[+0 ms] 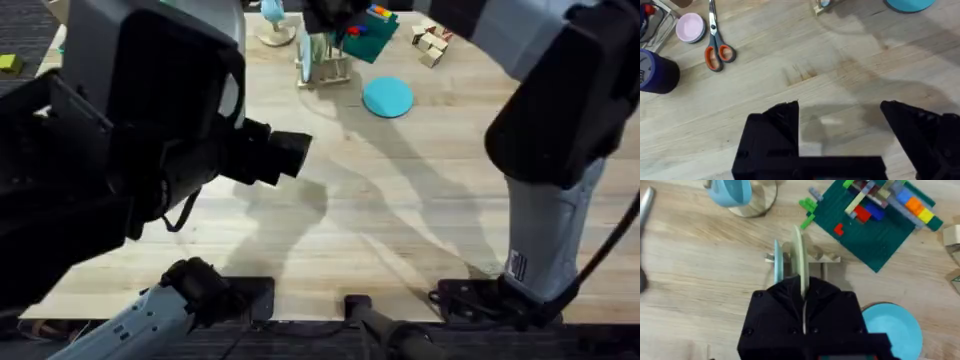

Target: Pick up the plates from the table one by one and place each into a slot on the dish rack.

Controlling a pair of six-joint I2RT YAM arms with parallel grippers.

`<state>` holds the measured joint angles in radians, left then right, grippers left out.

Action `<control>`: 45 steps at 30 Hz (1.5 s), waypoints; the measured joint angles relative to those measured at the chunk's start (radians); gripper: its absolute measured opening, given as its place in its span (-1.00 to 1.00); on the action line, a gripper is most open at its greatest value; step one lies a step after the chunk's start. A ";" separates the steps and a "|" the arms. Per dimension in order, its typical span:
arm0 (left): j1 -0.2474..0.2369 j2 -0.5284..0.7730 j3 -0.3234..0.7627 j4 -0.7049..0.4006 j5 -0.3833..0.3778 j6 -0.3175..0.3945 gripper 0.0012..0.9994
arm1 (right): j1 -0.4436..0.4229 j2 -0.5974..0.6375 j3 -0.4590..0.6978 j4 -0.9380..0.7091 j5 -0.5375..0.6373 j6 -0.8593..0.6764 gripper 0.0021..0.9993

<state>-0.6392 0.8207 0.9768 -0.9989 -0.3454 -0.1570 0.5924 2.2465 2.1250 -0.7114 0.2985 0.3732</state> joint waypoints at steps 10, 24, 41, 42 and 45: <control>0.000 0.000 0.000 0.000 0.000 0.000 0.99 | 0.003 0.012 0.000 0.000 0.000 0.002 -0.94; 0.000 0.000 0.000 0.000 0.000 0.000 0.99 | 0.003 0.012 0.000 -0.001 0.001 0.002 -0.81; 0.000 0.000 0.000 0.000 0.000 0.000 0.99 | 0.003 0.004 0.000 -0.032 0.001 0.008 -0.46; 0.000 0.000 0.000 0.000 0.000 0.000 0.99 | 0.003 -0.003 0.000 -0.043 0.001 0.007 -0.45; 0.000 0.000 0.000 0.000 0.000 0.000 0.99 | 0.003 -0.044 0.000 -0.077 0.001 -0.002 -0.39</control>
<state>-0.6392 0.8207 0.9768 -0.9989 -0.3454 -0.1570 0.5953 2.2020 2.1250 -0.7885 0.2995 0.3713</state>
